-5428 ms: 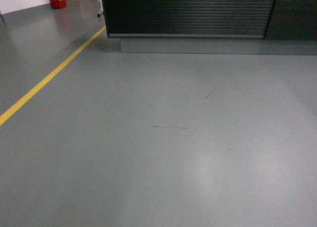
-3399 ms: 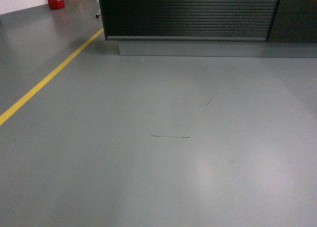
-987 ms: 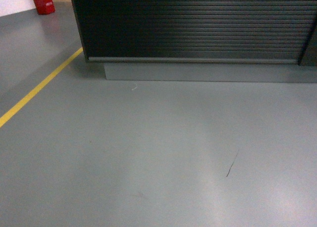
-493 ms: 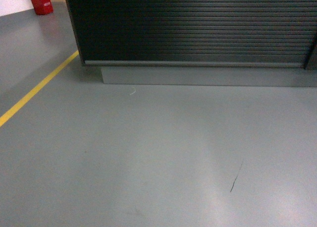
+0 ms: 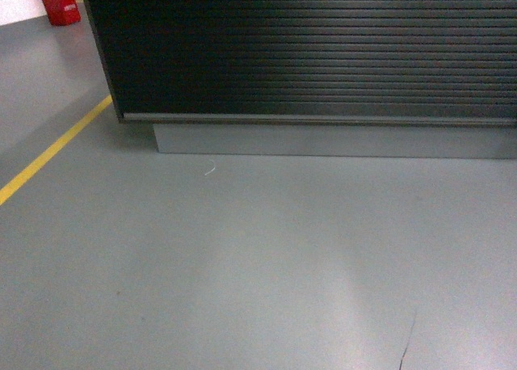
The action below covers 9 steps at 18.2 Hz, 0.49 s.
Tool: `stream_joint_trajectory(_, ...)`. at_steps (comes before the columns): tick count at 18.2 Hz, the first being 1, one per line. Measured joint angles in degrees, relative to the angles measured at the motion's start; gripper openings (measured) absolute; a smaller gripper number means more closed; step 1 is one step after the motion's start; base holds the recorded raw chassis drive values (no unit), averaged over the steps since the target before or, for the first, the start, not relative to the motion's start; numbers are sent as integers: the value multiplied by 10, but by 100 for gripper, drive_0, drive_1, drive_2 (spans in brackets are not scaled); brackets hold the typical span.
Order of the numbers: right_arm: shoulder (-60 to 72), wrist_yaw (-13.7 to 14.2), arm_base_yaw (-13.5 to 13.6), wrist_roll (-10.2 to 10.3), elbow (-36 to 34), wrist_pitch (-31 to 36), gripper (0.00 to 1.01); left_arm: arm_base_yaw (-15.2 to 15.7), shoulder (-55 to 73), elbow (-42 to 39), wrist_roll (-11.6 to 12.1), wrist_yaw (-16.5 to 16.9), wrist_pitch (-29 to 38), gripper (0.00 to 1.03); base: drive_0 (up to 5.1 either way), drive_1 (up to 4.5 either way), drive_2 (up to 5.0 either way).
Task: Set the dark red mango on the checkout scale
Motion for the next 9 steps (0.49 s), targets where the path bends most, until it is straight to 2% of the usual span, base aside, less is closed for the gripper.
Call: stream_joint_trajectory(9,0,0,0,0,0,0,98,0,0,0,0,0,1,98,1,314,-313)
